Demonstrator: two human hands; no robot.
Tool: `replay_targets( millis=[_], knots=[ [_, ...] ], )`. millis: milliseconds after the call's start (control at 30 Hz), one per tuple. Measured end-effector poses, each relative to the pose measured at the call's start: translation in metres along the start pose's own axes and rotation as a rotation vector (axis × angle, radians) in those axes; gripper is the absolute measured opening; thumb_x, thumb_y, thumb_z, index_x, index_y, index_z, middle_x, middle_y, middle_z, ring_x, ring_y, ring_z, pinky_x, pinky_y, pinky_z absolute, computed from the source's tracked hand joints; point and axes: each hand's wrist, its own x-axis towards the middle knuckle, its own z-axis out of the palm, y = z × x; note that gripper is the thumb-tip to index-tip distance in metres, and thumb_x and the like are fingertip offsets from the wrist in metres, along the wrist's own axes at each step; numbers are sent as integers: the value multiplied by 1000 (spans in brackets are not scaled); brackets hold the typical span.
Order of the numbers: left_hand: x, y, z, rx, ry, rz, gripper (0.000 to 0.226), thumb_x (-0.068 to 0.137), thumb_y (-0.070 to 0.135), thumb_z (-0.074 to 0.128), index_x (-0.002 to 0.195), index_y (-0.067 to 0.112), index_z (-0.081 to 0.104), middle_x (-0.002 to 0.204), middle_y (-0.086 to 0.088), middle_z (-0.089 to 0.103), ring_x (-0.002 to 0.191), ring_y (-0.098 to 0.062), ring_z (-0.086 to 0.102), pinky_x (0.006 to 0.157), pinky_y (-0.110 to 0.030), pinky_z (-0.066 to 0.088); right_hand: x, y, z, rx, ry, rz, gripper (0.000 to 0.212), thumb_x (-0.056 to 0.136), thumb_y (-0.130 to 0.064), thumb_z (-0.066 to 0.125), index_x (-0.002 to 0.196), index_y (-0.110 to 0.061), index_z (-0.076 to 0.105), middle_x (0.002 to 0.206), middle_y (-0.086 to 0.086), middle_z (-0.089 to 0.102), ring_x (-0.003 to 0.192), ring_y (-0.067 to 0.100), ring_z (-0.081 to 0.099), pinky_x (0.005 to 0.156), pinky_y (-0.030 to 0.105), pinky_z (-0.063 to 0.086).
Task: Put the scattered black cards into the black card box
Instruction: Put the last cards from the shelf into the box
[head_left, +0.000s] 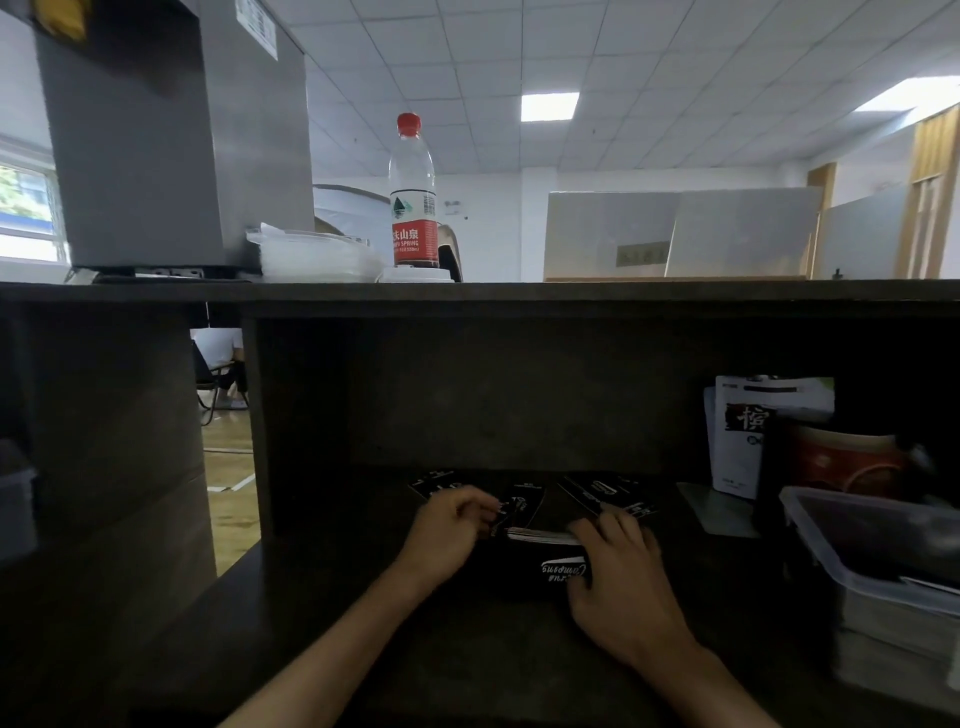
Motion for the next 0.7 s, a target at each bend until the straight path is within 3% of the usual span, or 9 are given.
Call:
replay_targets(
  millis=[67,100,167,267,367,467,533,600,700],
  knots=[
    [8,-17,-16,510,159,2,24,98,26,51,118,23,64,121,-4,62,108,-15,60,93,-30,49,0,-1,0,6,-1,-18,60,88,-36,52,146,-32,36,143,-8,35,144,13,14,120,41,20],
    [9,-26,-21,714,155,-58,33,95,39,53,123,24,61,127,-5,57,116,-21,54,99,-37,45,0,-1,0,15,2,-27,60,89,-35,51,147,-31,35,142,-9,34,143,11,16,118,38,23],
    [8,-39,-27,876,68,-193,52,89,59,52,128,25,58,134,-7,50,126,-28,46,103,-43,37,0,-2,-1,35,12,-36,61,88,-33,52,147,-30,36,140,-10,36,137,9,24,113,32,32],
    [6,-45,-25,766,101,-188,48,85,57,61,121,25,58,129,-6,53,122,-26,50,101,-40,39,-1,-3,-3,38,22,-34,62,87,-33,52,147,-29,36,136,-11,40,130,9,31,105,28,40],
    [5,-39,-26,408,254,-71,22,87,30,69,103,24,57,109,1,62,104,-19,62,91,-37,51,-2,-3,-4,34,17,-24,63,88,-34,52,148,-30,34,136,-11,39,129,8,32,104,27,40],
    [2,-27,-27,188,321,137,21,89,13,66,85,32,59,88,16,66,89,3,64,78,-20,54,-2,-4,-5,52,2,-10,72,88,-36,52,153,-30,22,142,-11,36,132,8,29,106,26,39],
    [-1,-15,-25,181,231,254,20,91,14,63,85,33,65,88,23,66,90,9,61,79,-13,49,-2,-5,-6,83,-3,6,84,88,-35,55,156,-31,7,147,-9,32,134,9,29,106,27,40],
    [-5,-5,-16,135,75,277,21,94,15,60,87,33,69,93,21,68,96,5,62,86,-16,47,-2,-5,-6,101,5,11,91,87,-34,57,156,-33,-3,152,-9,24,137,10,26,105,28,43],
    [-15,6,10,-121,-129,60,28,100,18,49,92,31,73,101,10,70,99,-7,65,85,-22,50,-3,-4,-4,74,15,-18,75,88,-32,57,152,-34,19,154,-10,21,139,9,21,107,27,40]
  ],
)
